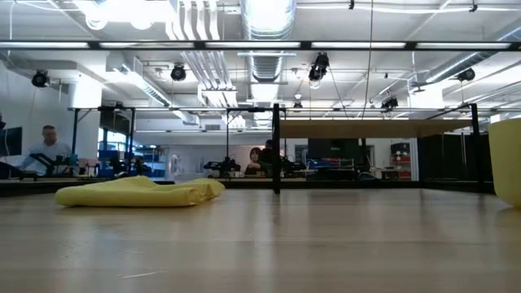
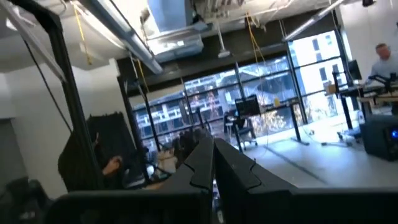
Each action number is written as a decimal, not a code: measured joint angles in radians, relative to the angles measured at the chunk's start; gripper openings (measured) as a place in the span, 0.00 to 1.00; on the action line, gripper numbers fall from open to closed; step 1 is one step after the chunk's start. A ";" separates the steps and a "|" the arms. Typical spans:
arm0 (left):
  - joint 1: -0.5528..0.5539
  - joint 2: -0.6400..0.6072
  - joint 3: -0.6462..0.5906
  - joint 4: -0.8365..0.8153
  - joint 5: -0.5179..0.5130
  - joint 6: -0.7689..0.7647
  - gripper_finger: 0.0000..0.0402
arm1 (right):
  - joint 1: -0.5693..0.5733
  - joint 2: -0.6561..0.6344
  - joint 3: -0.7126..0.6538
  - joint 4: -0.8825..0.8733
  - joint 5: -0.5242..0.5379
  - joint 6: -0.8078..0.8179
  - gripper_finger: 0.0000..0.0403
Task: Stack small to large cups/mugs on shelf
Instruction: Put the green cup on the shelf
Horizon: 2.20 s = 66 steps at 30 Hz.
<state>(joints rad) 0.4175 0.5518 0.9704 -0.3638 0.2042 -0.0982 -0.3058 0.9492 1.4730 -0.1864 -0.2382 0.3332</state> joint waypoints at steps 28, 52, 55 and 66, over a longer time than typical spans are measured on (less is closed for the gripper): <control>0.000 -0.056 -0.031 0.004 0.000 -0.100 0.05 | 0.000 0.334 0.128 -1.082 -0.023 0.122 0.02; 0.000 -0.078 -0.016 -0.329 0.062 -0.087 0.05 | 0.117 0.607 0.158 -0.843 -0.363 0.016 0.02; 0.000 -0.067 -0.005 -0.407 0.177 -0.077 0.05 | 0.156 0.638 0.187 -0.751 -0.374 0.038 0.02; -0.007 0.063 0.039 -0.694 0.401 -0.065 0.05 | 0.218 0.786 0.324 -0.749 -0.374 0.067 0.02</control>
<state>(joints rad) 0.4104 0.6143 1.0089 -1.0579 0.6048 -0.1634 -0.0879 1.7354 1.7965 -0.9351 -0.6125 0.4004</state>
